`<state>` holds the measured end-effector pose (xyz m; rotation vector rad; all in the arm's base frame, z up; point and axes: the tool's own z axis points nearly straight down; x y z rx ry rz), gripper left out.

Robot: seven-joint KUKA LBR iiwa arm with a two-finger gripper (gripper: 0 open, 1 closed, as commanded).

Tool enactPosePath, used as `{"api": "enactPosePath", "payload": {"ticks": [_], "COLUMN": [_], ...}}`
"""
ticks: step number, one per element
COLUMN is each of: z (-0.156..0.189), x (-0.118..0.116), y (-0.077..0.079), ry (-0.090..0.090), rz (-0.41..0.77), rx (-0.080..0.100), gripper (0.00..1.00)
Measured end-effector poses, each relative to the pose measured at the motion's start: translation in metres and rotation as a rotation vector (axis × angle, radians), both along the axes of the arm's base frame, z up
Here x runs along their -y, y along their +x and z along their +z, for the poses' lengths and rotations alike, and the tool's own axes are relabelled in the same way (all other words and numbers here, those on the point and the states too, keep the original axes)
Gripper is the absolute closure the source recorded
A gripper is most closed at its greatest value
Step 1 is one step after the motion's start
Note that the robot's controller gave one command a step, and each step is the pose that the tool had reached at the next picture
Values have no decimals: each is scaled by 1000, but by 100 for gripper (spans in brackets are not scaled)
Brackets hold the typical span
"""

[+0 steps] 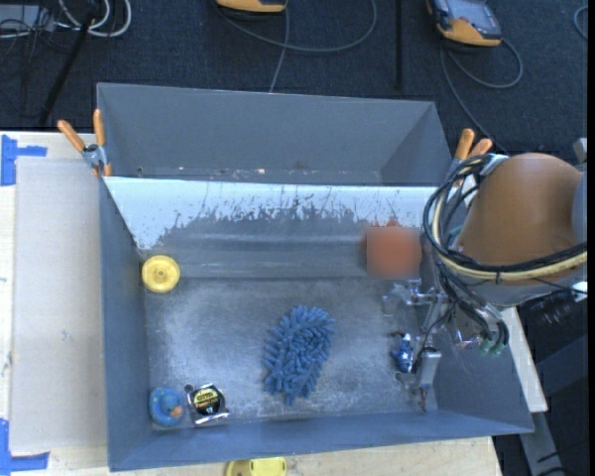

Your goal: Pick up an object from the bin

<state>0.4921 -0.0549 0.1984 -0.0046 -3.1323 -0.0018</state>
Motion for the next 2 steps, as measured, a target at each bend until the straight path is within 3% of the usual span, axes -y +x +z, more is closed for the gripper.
{"api": "enactPosePath", "payload": {"ticks": [1, 2], "z": [1, -16], "x": [0, -6], "y": [0, -3], "ry": [0, -2], "rz": [0, 128], "rx": [2, 16], "gripper": [0, 0]}}
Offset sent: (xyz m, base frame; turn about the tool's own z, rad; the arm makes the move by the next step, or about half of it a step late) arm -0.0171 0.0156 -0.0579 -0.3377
